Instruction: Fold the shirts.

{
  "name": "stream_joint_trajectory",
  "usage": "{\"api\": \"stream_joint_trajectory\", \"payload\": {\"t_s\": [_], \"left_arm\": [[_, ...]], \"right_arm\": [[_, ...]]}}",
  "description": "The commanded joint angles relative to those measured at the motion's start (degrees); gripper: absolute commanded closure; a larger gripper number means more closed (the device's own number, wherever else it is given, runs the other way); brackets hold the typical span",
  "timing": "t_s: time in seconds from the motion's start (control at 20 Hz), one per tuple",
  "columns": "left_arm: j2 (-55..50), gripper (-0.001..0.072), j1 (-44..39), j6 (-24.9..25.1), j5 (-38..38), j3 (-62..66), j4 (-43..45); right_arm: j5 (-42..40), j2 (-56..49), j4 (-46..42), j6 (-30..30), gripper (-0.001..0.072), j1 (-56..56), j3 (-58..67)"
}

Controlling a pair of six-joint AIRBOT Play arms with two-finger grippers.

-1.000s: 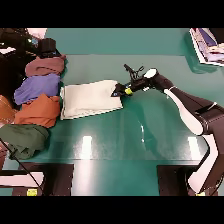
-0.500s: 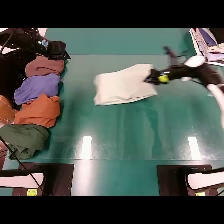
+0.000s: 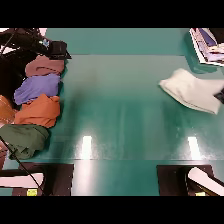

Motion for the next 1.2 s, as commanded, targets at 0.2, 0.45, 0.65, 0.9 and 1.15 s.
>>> {"api": "stream_joint_trajectory", "payload": {"t_s": [0.2, 0.45, 0.65, 0.9, 1.15], "left_arm": [[0.0, 0.0682, 0.0, -0.2, 0.8, 0.0, 0.0], [0.0, 0.0681, 0.0, -0.2, 0.6, 0.0, 0.0], [0.0, 0.0681, 0.0, 0.0, -0.9, 0.0, 0.0], [0.0, 0.0681, 0.0, 0.0, -0.3, 0.0, 0.0], [0.0, 0.0681, 0.0, 0.0, -0.2, 0.0, 0.0]], "right_arm": [[-0.3, 8.4, -3.5, 1.8, 0.0693, -12.2, -12.4], [8.0, 8.4, -5.7, 1.6, 0.0183, -5.6, -12.1], [15.1, 8.4, -13.1, 2.0, 0.0185, -6.6, -6.5], [21.9, 8.4, -12.0, 1.9, 0.0185, -7.2, 4.3], [22.1, 10.4, -7.6, 1.9, 0.0215, 5.8, 6.8]]}}
